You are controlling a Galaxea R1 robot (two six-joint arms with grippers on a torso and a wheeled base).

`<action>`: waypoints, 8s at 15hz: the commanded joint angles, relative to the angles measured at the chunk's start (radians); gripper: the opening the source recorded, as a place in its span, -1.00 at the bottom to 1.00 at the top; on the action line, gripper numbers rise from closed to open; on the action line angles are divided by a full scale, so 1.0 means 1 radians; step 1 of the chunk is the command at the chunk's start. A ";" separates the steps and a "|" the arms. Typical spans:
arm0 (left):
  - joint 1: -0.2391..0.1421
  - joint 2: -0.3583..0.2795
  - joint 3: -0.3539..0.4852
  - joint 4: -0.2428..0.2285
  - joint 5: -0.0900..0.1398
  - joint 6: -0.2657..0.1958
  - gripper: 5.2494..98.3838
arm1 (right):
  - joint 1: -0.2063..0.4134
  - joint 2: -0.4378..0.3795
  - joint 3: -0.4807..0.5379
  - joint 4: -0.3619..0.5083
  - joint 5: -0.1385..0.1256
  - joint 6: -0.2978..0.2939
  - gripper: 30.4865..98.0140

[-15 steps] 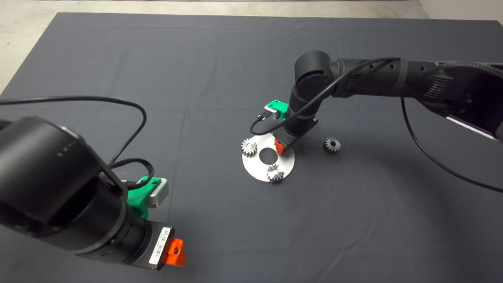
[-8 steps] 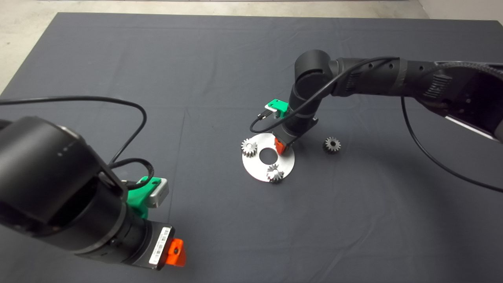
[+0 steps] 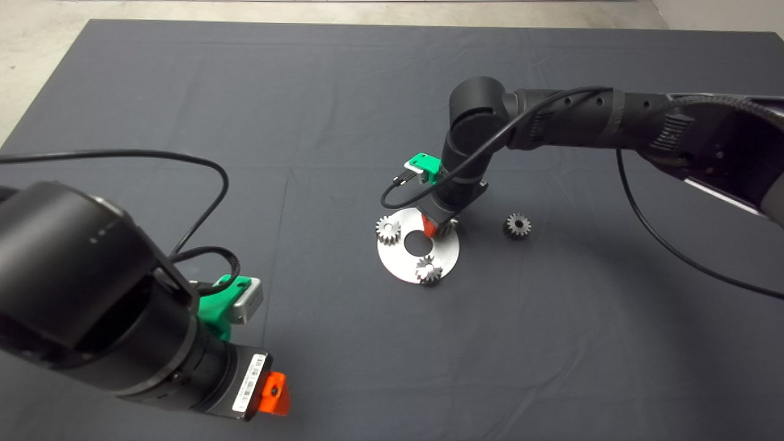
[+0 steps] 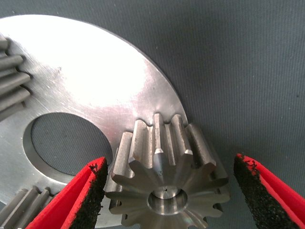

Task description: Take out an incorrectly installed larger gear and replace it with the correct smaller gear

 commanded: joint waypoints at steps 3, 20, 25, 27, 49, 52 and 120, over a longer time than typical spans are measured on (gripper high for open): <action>-0.013 0.000 0.012 -0.017 0.034 0.001 0.98 | 0.027 0.005 0.001 -0.029 -0.001 0.004 0.05; -0.013 -0.001 0.014 -0.017 0.034 0.001 0.98 | 0.026 0.010 0.003 -0.029 0.001 0.005 -0.38; -0.013 0.000 0.014 -0.017 0.033 0.001 0.98 | 0.026 0.010 0.006 -0.029 -0.001 0.007 -0.40; -0.013 0.000 0.014 -0.016 0.034 0.001 0.98 | 0.026 0.011 0.006 -0.029 -0.001 0.005 -0.40; -0.013 0.001 0.016 -0.017 0.034 0.001 0.98 | 0.164 0.006 -0.008 -0.023 -0.016 0.007 -0.44; -0.013 0.001 0.016 -0.017 0.034 0.001 0.98 | 0.162 0.001 -0.096 -0.022 -0.053 0.001 -0.44; -0.013 0.005 0.020 -0.018 0.034 0.001 0.98 | 0.260 -0.107 -0.134 0.236 -0.037 0.006 -0.18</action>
